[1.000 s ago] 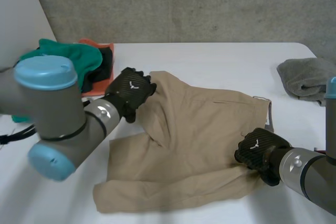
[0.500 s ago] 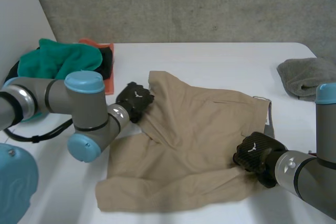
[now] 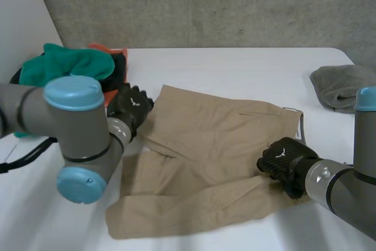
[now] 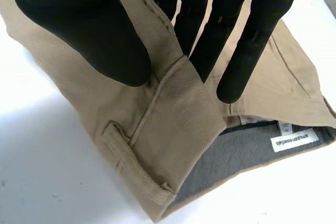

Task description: Fold the laundry.

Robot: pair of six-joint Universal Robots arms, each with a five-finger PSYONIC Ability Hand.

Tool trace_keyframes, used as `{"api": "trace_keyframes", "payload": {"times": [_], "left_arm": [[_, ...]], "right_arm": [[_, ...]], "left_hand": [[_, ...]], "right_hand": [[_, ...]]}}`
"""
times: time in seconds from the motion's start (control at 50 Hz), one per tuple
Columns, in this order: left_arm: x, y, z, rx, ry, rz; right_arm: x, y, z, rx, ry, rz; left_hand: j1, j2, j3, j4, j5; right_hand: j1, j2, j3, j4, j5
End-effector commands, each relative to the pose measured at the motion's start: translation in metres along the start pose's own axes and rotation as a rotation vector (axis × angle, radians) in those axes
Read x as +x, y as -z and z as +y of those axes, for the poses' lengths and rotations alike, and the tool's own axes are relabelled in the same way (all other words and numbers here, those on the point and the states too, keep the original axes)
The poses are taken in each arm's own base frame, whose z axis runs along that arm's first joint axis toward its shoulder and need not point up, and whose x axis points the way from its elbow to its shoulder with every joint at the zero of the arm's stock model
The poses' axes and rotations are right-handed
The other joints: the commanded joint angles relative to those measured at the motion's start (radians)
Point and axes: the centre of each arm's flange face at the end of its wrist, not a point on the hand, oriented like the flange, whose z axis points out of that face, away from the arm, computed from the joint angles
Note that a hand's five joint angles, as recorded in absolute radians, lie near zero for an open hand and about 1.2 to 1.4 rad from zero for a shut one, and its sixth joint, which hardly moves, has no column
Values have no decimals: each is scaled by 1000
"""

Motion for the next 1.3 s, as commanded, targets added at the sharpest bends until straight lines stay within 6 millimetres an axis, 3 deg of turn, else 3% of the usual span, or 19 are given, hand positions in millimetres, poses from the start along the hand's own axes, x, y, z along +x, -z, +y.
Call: {"api": "trace_keyframes", "payload": {"times": [0.02,0.12,0.22,0.36,0.44,0.46,0.5,0.64,0.72,0.82,0.92,1.04,1.12,1.14,1.16,1.18,1.2,1.22,1.3], "left_arm": [[-16,58,-17,10,176,15],[-5,105,-5,-121,276,143],[27,146,16,-303,274,354],[42,149,28,-337,265,402],[49,135,30,-303,266,378],[50,128,29,-279,269,358],[49,121,27,-256,273,334],[40,103,8,-168,260,294],[33,79,-5,-119,196,256],[24,29,-27,-11,106,177],[6,-29,-59,234,93,-41],[-13,-85,-66,443,48,-284],[-2,-111,-64,502,12,-340],[6,-117,-58,498,11,-331],[11,-119,-56,497,11,-328],[17,-120,-53,493,6,-317],[22,-120,-51,488,3,-309],[31,-119,-50,488,-1,-292],[45,-113,-45,483,2,-271]], "right_arm": [[4,-1,-3,18,-15,7],[6,-3,-3,27,-14,20],[8,-3,-4,32,-16,33],[10,-4,-4,38,-32,44],[11,-4,-5,40,-61,47],[12,-4,-4,37,-66,48],[13,-4,-4,34,-68,50],[10,0,0,-8,-37,19],[24,-1,-8,0,12,33],[56,-33,-29,100,7,162],[91,-68,-47,258,-3,341],[113,-109,-56,387,44,499],[121,-137,-54,420,52,573],[123,-147,-51,423,52,592],[124,-151,-51,422,54,599],[123,-156,-48,416,53,602],[124,-160,-47,410,53,608],[124,-166,-44,399,54,621],[127,-162,-45,384,37,639]], "left_hand": [[23,21,19,29,28],[32,30,28,37,37],[32,30,28,37,37],[50,47,45,55,54],[480,477,476,485,485],[772,769,768,777,776],[1040,1038,1036,1046,1045],[1042,1039,1038,1047,1046],[1042,1039,1038,1047,1046],[1042,1039,1038,1047,1046],[1042,1039,1038,1047,1046],[1042,1039,1038,1047,1046],[1042,1039,1038,1047,1046],[1042,1039,1038,1047,1046],[873,871,869,879,878],[532,529,528,537,536],[153,151,149,159,158],[-180,-183,-184,-175,-176],[-180,-183,-184,-175,-176]], "right_hand": [[309,223,208,199,211],[309,223,208,199,211],[309,223,208,199,211],[309,223,208,199,211],[309,223,208,199,211],[309,223,208,199,211],[309,223,208,199,211],[309,223,208,199,211],[309,223,208,199,211],[309,223,208,199,211],[309,223,208,199,211],[309,223,208,199,211],[309,223,208,199,211],[89,3,-12,-21,-8],[-273,-360,-374,-383,-371],[-681,-768,-782,-791,-779],[-913,-999,-1013,-1022,-1010],[-913,-999,-1013,-1022,-1010],[-913,-999,-1013,-1022,-1010]]}}
